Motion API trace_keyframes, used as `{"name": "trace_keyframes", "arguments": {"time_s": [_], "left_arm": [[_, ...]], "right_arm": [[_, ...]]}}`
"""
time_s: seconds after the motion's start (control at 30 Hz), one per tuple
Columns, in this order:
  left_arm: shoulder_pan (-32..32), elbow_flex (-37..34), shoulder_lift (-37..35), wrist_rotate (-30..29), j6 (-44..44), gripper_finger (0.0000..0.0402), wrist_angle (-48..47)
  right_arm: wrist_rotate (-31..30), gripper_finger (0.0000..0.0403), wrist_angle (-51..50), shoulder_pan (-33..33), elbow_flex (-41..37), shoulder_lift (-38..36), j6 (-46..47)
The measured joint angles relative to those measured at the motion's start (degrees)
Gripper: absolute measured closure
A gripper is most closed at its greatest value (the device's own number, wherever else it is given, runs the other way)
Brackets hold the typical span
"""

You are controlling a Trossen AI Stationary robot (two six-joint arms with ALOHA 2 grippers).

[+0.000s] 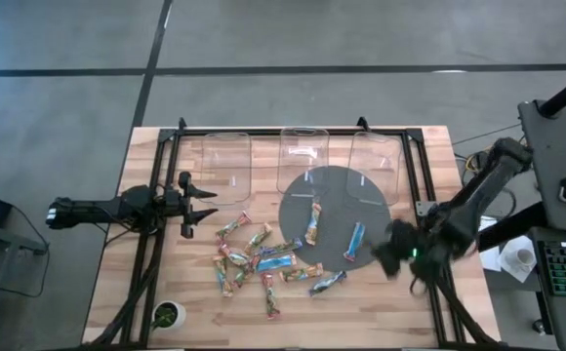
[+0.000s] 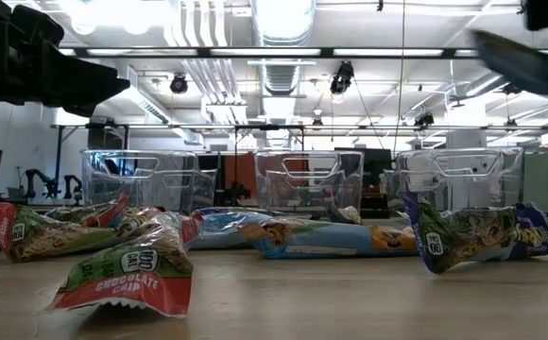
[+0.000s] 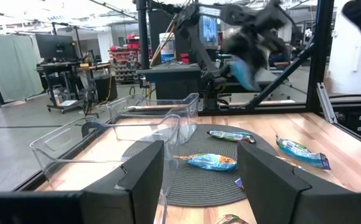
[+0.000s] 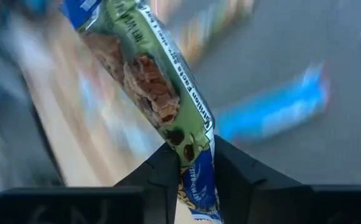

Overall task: Pick and place Granola Bars by type
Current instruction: Put the blue granola bar into the right transparent bin

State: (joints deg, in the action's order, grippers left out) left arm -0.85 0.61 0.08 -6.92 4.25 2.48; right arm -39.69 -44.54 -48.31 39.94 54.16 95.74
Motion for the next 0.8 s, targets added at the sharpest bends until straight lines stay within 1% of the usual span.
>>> {"name": "trace_keyframes", "arguments": {"time_s": [0.07,0.1,0.17,0.27,0.37,0.43,0.53,0.6,0.7,0.8], "left_arm": [[0.01,0.00,0.00,0.00,0.01,0.0216,-0.01],[0.01,0.01,0.00,0.00,0.02,0.0216,-0.01],[0.01,0.01,0.01,0.00,0.02,0.0216,0.00],[-0.01,-0.01,0.00,0.00,0.01,0.0216,0.00],[-0.01,-0.01,-0.01,0.00,0.02,0.0216,0.00],[0.00,-0.01,0.01,0.00,0.02,0.0216,-0.02],[0.01,-0.01,0.00,0.00,0.00,0.0216,0.00],[0.01,0.01,0.01,0.00,0.00,0.0216,0.00],[0.00,0.00,0.00,0.00,0.00,0.0216,-0.02],[-0.01,-0.01,-0.01,0.00,0.02,0.0216,-0.02]], "right_arm": [[-9.67,0.0320,-2.37,0.08,0.00,-5.12,5.83],[-13.23,0.0317,-3.09,0.36,0.01,-7.24,7.41],[-18.41,0.0314,-4.49,2.13,0.02,-10.88,8.06],[-22.11,0.0312,-7.05,7.10,0.02,-14.56,7.35],[-22.60,0.0312,-11.99,14.87,0.02,-16.76,9.09],[-21.09,0.0312,-15.73,20.97,0.02,-17.47,11.94],[-14.59,0.0312,-19.44,30.35,0.02,-17.67,12.23],[-9.19,0.0312,-20.15,36.50,0.02,-17.65,7.75],[-1.13,0.0312,-18.09,44.56,0.00,-17.35,-2.08],[3.69,0.0311,-14.24,50.30,0.00,-16.29,-10.31]]}}
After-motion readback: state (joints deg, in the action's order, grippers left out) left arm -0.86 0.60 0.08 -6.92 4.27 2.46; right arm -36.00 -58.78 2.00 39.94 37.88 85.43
